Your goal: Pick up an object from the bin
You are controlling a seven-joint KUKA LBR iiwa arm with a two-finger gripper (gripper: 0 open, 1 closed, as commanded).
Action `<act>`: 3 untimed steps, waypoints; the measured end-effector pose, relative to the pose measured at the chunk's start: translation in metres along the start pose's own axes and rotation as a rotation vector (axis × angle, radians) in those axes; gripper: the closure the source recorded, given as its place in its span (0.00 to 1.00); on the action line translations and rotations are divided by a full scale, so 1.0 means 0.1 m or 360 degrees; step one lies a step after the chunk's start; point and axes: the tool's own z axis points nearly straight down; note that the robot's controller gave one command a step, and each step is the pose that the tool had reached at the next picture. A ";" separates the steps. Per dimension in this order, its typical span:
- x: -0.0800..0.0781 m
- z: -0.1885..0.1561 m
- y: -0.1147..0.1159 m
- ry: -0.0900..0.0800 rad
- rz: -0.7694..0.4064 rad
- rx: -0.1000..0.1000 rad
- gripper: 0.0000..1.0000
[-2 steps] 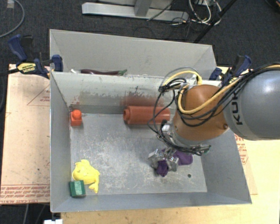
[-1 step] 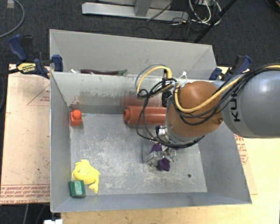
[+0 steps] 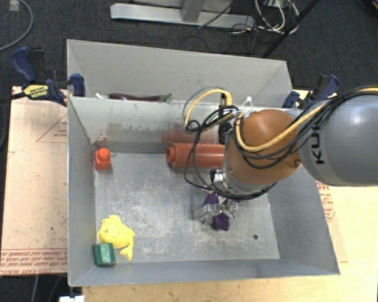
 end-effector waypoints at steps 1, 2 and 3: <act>-0.04 -0.39 0.00 -0.0001 0.0039 -0.0013 1.00; 0.51 -0.95 -0.18 -0.0006 -0.0057 0.0002 1.00; 0.51 -0.95 -0.18 -0.0006 -0.0057 0.0002 1.00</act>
Offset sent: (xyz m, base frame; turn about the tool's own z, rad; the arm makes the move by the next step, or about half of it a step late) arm 0.0160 -0.0535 0.0951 -0.0403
